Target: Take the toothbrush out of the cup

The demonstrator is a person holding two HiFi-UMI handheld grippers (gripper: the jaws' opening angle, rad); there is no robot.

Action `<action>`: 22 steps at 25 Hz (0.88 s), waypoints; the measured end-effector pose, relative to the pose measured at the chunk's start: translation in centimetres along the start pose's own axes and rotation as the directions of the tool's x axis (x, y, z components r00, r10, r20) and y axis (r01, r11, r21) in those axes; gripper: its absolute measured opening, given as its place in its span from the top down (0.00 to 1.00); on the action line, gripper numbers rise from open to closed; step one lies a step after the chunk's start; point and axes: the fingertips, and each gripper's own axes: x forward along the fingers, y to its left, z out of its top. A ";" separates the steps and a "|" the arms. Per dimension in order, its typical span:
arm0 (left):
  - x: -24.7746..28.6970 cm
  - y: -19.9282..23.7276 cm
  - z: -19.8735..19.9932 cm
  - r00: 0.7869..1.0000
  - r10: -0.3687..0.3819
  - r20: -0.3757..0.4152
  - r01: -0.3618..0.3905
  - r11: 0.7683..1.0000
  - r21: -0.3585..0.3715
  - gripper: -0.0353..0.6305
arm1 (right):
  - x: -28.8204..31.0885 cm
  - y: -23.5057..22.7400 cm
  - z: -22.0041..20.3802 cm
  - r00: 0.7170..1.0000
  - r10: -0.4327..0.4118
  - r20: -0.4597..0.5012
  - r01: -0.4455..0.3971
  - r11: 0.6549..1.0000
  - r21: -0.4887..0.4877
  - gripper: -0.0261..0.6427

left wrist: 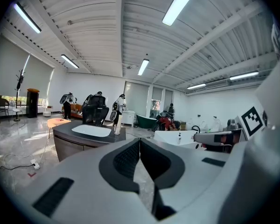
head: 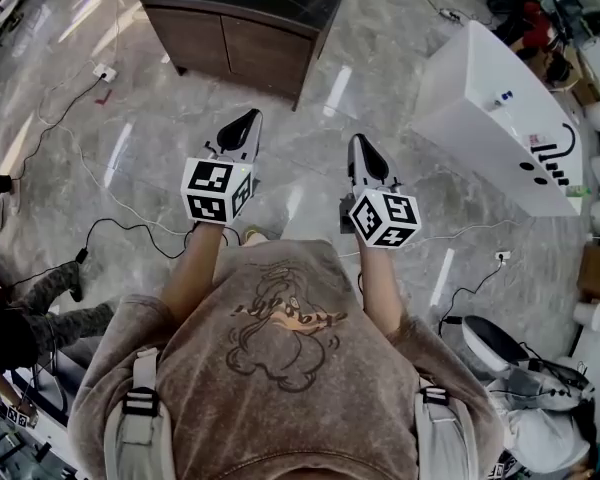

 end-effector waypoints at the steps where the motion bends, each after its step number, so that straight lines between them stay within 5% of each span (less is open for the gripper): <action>1: 0.0 0.3 -0.1 1.000 -0.005 -0.002 0.005 1.000 0.001 0.92 | 0.1 0.3 -0.1 1.000 -0.004 0.001 0.004 1.000 -0.002 0.92; 22: 4.8 4.2 0.6 1.000 -0.026 -0.012 0.026 1.000 0.016 0.92 | 6.6 -0.5 0.4 1.000 0.004 0.030 -0.005 0.999 0.032 0.92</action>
